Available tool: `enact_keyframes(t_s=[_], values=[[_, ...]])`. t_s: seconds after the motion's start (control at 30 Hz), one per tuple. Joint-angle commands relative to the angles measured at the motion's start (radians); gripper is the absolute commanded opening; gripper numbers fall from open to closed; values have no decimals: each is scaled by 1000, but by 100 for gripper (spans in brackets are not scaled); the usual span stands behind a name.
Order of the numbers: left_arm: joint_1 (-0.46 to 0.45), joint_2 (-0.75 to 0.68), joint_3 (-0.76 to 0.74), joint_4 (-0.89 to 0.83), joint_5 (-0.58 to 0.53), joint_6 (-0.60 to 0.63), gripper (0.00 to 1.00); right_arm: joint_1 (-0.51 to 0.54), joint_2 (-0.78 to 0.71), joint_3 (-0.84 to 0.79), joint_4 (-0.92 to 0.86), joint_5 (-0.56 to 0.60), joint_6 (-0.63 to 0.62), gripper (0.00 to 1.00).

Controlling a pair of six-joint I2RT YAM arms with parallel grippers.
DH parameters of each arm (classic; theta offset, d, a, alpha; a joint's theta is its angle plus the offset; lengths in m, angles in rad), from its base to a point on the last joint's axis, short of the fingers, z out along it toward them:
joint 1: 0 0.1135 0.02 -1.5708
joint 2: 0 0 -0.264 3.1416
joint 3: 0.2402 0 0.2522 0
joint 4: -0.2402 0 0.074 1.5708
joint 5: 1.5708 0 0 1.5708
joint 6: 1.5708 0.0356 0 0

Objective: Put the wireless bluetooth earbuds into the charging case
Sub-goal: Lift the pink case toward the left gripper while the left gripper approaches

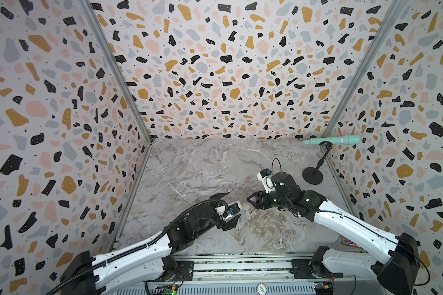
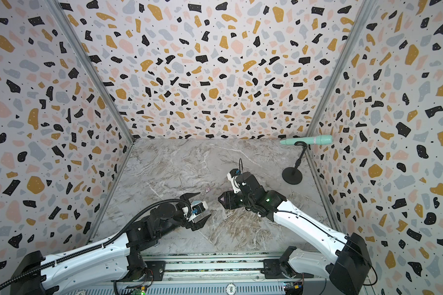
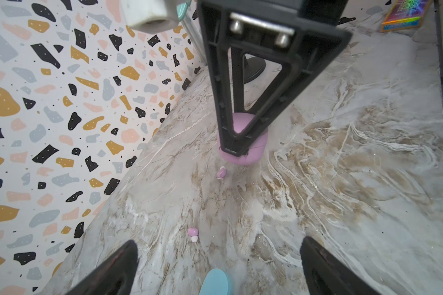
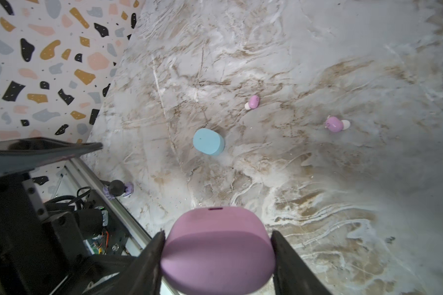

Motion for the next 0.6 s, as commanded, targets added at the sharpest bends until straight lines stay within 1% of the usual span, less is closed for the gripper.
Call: enact_keyframes(t_s=[0.0, 0.03, 0.13, 0.37, 0.57], values=[[-14, -19, -37, 70, 70, 61, 100, 0, -41, -36, 98, -110, -18, 0], [-17, -23, -44, 101, 88, 61, 100, 2, -48, -49, 117, -124, -19, 0], [-28, -14, -50, 97, 116, 58, 100, 20, -55, -73, 156, -145, -25, 0], [-41, 13, -52, 117, 105, 38, 100, 91, -27, -76, 176, -100, -28, 0], [-48, 22, -55, 120, 77, 27, 98, 112, -16, -90, 209, -92, -5, 0]])
